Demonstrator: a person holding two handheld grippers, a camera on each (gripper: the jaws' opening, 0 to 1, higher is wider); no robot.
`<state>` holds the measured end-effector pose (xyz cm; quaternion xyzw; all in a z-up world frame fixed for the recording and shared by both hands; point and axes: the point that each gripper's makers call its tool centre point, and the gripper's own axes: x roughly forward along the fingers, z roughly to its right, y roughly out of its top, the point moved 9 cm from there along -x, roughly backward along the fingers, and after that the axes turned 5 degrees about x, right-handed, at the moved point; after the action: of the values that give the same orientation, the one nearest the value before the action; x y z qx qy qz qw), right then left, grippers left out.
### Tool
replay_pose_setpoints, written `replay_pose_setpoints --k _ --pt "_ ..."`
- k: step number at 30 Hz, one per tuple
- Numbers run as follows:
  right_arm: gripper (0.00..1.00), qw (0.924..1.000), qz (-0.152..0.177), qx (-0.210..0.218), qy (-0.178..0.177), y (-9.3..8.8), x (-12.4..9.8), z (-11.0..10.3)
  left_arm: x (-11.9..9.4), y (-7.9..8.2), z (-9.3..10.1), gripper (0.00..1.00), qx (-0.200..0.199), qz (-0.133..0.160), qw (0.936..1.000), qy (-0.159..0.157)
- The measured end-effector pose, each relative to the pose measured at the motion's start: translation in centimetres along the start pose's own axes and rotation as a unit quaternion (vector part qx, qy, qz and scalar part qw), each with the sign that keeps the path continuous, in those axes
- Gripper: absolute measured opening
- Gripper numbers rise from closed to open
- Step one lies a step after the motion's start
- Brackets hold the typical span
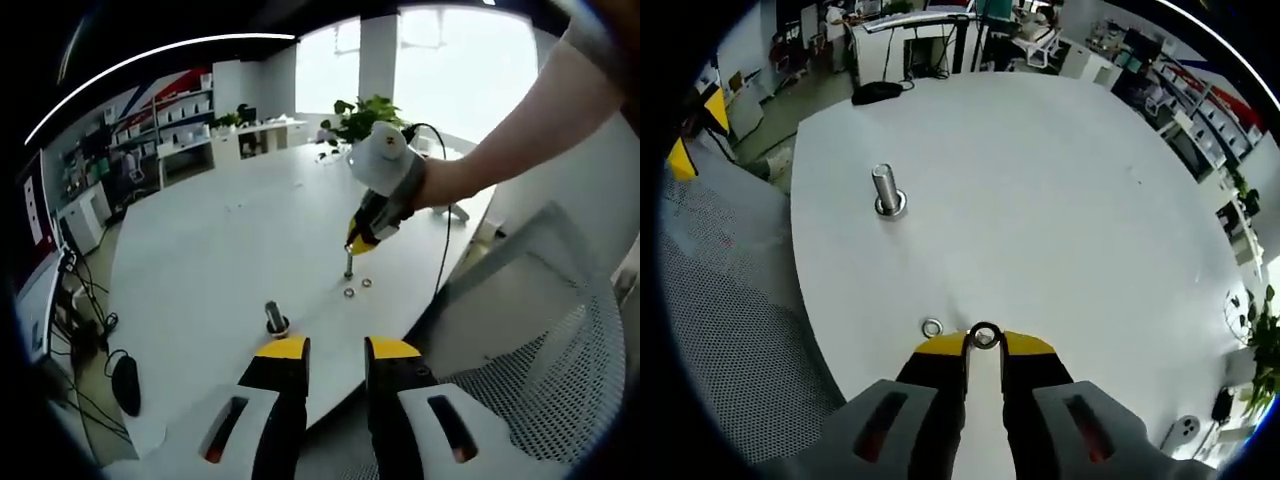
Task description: Place the washer onto the threaded stud by aligning its center hole with the stud, sliding it down to the base, and recovering from edge contact or off-axis alignment until the washer reaches the visible bottom stop.
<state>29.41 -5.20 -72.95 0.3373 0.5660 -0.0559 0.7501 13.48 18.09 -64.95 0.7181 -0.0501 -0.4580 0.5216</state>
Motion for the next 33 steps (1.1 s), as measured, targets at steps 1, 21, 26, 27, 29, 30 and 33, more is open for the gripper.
replay_pose_setpoints --k 1,21,26,27,29,30,33 --pt "0.13 1.0 -0.003 -0.003 -0.001 0.0 0.0 0.0 0.0 0.0 0.0 0.19 -0.001 0.0 1.0 0.0" --pt "0.13 0.9996 -0.026 -0.011 0.009 -0.4 1.4 0.1 0.0 -0.1 -0.2 0.19 -0.002 -0.004 1.0 0.007" --pt "0.13 0.9991 -0.038 -0.012 0.017 -0.6 2.7 0.2 0.0 -0.1 -0.2 0.19 -0.003 -0.007 0.9999 0.008" --pt "0.14 0.999 -0.04 -0.01 0.019 -0.6 2.9 0.2 0.0 -0.2 -0.2 0.19 -0.003 -0.008 0.9999 0.009" --pt "0.14 0.9988 -0.043 -0.008 0.021 -0.7 3.4 0.2 0.1 -0.2 -0.2 0.19 -0.003 -0.01 0.9999 0.009" --pt "0.14 0.9986 -0.046 -0.01 0.022 -0.7 3.5 0.2 0.1 -0.2 -0.2 0.19 -0.003 -0.01 0.9999 0.01" --pt "0.14 0.9979 -0.058 -0.01 0.027 -1.0 4.2 0.2 0.1 -0.3 -0.2 0.19 -0.004 -0.013 0.9998 0.011"
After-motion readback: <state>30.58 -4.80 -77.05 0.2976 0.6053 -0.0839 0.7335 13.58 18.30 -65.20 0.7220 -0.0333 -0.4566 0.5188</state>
